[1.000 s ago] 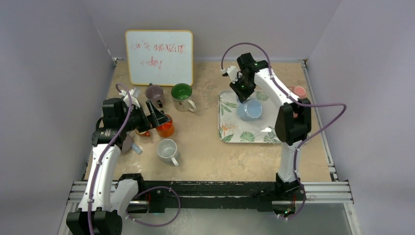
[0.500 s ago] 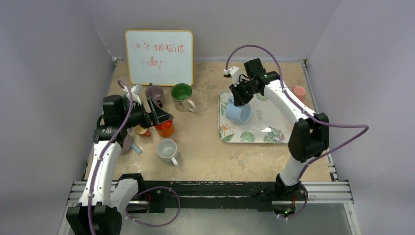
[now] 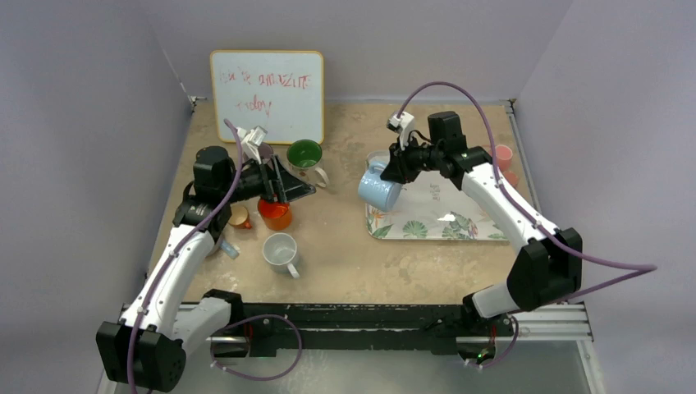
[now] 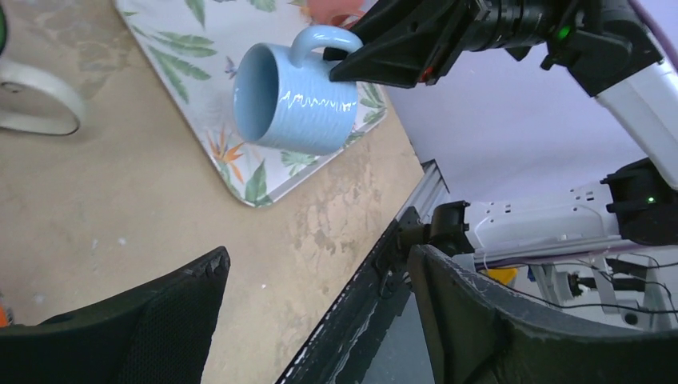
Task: Turn the mug right side up
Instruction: Turn over the cup on the tray.
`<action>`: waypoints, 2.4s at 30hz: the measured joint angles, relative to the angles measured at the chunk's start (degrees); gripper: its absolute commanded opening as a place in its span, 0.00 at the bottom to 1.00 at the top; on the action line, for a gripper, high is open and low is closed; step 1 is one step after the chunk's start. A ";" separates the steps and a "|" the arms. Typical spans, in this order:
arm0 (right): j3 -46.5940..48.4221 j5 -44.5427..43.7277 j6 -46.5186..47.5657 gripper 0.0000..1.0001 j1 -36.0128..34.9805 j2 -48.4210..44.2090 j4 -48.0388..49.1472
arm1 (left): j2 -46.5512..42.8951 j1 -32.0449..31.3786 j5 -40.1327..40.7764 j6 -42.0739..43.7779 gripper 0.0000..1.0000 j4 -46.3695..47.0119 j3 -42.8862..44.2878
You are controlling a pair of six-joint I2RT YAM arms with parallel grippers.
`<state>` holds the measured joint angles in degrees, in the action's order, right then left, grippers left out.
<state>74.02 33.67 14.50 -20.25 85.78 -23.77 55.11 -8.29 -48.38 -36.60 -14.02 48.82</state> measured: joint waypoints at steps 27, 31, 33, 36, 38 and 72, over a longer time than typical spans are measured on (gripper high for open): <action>-21.20 20.81 -27.36 0.00 -0.33 -17.31 37.20 | 23.76 -15.98 -8.02 -10.75 0.79 35.95 6.08; -21.86 21.79 -30.47 0.00 -0.31 -17.70 41.27 | 25.03 -17.11 -8.04 -10.54 0.76 37.24 6.08; -22.08 21.86 -31.76 0.00 -0.28 -17.70 43.15 | 25.38 -17.81 -8.28 -10.60 0.71 38.77 6.08; -22.58 22.29 -33.83 0.00 -0.31 -17.68 46.60 | 26.56 -18.82 -9.31 -11.45 0.67 41.97 6.08; -22.97 22.75 -35.45 0.00 -0.31 -17.51 49.40 | 27.50 -19.23 -10.01 -12.57 0.66 44.33 6.03; -22.82 30.12 -28.65 0.00 -4.61 -17.73 41.48 | 18.38 -19.52 -8.50 2.19 0.63 28.24 8.31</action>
<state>51.20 63.79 -14.15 -24.86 68.05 17.72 73.49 -27.81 -56.88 -34.41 14.22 57.12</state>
